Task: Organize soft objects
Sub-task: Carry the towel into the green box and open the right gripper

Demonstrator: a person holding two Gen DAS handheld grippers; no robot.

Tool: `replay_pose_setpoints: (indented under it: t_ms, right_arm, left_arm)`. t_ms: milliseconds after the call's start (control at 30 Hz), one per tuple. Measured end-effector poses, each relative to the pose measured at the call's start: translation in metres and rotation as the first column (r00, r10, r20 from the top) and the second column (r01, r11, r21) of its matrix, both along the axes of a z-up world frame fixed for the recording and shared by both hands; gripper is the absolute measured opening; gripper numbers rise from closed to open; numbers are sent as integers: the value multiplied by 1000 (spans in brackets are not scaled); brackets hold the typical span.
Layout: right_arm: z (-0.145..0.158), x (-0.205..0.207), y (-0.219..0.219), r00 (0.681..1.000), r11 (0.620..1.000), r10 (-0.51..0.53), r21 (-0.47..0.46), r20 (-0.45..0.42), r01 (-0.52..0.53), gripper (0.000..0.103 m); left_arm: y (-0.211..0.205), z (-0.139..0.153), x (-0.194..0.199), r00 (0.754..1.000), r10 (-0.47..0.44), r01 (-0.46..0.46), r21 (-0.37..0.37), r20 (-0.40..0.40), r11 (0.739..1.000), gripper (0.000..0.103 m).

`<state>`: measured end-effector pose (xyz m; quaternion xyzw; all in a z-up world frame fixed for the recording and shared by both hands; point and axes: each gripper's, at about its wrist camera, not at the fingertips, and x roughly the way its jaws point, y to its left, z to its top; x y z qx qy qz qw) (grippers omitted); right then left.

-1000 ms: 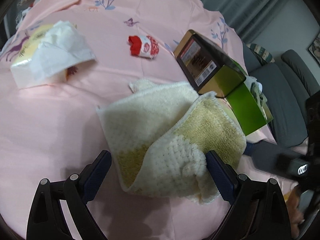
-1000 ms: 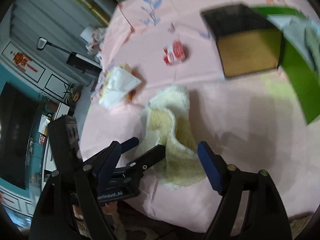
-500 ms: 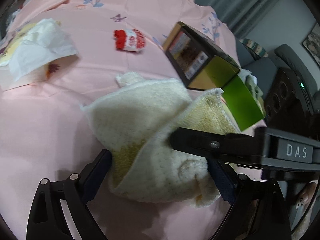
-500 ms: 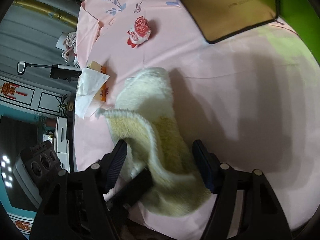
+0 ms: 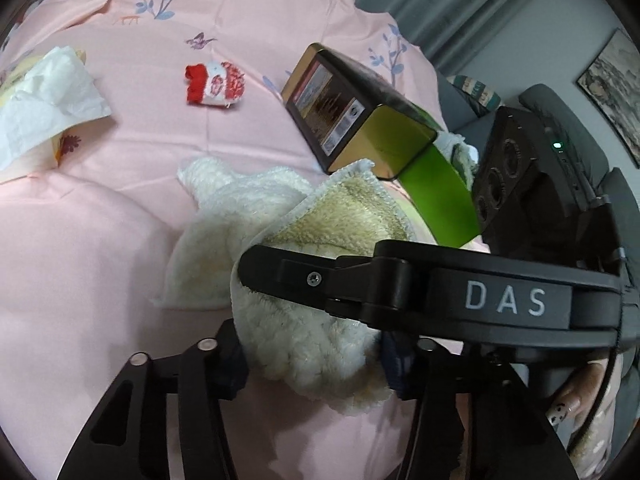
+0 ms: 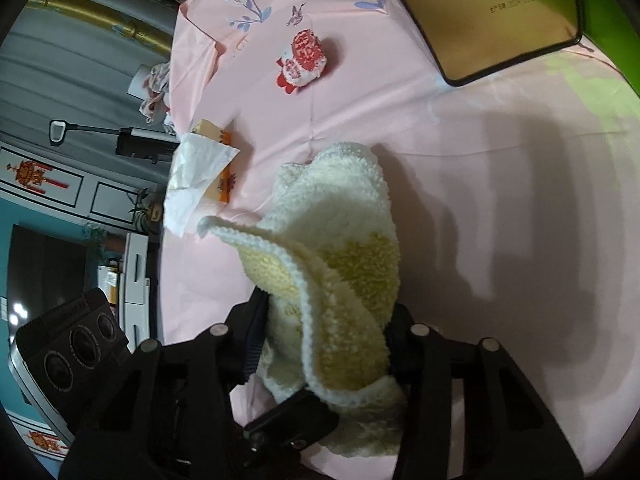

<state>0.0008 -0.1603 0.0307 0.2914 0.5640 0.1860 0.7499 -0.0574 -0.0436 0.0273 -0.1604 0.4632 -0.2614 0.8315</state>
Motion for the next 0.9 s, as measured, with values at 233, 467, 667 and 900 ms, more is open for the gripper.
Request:
replay_pose_setpoints:
  t_ms: [233,467,667,900]
  right_arm:
    - [22,-1,-12,999,994,-3,-108,35,6,55]
    - [69,-24,-48,988,986,-74,-139,136,93,67]
    - [76,-43,-42,988,996,-49,-64,148,59,63]
    - [29,-33,-30,998,997,-61,-54,-10,60,63]
  left_arm:
    - [2,-2,0,1000,23,-23,12,9,1000,48]
    - [7,-8,8,998,59,-59,-4,-22,998,48]
    - [5,-12,10,997,62,-62,-5,-40,998,48]
    - [5,-14,12,998,48,-48,-12,-52,999,48]
